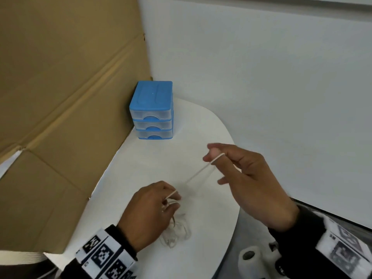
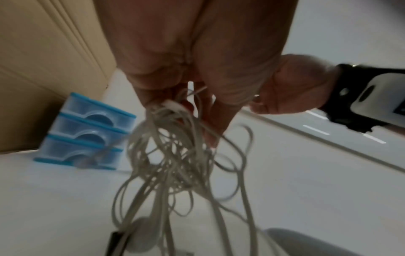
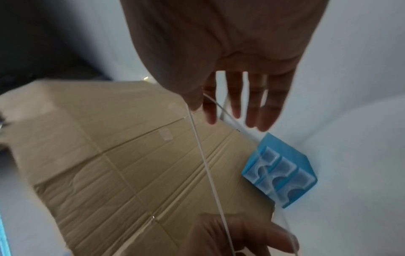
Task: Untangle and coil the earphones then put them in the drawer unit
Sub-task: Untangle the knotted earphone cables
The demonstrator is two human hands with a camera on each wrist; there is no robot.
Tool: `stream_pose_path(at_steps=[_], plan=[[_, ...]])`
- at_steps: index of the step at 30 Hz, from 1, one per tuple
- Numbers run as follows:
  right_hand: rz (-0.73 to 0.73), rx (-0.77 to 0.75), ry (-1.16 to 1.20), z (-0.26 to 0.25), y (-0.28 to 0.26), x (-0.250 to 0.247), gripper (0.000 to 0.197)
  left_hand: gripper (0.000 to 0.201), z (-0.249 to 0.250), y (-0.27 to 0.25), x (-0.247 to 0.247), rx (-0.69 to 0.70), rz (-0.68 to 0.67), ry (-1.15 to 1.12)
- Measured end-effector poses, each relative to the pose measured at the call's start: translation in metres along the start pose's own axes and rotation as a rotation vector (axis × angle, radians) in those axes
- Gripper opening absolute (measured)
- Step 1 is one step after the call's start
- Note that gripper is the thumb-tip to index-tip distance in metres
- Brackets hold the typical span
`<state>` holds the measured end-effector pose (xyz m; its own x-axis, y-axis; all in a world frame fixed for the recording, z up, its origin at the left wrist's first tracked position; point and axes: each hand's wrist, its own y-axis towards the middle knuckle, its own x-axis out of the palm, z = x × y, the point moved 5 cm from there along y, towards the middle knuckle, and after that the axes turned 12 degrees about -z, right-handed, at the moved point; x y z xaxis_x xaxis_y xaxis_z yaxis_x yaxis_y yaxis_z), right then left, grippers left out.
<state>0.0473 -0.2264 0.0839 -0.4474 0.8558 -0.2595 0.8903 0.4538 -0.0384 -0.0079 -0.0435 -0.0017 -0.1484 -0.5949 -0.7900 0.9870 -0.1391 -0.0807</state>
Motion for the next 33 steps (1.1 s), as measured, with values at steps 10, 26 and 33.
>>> stream_pose_path(at_steps=[10, 26, 33], plan=[[-0.04, 0.08, 0.365, 0.015, 0.007, -0.007, 0.021, 0.016, -0.064, 0.005, 0.016, -0.249, -0.1, -0.057], [-0.334, 0.34, -0.44, 0.086, 0.008, 0.001, 0.025, 0.043, -0.041, 0.007, -0.014, -0.291, 0.052, -0.698], [-0.471, 0.114, -0.448, 0.063, -0.005, 0.034, 0.017, 0.053, -0.019, 0.006, -0.019, -0.227, 0.085, -0.725]])
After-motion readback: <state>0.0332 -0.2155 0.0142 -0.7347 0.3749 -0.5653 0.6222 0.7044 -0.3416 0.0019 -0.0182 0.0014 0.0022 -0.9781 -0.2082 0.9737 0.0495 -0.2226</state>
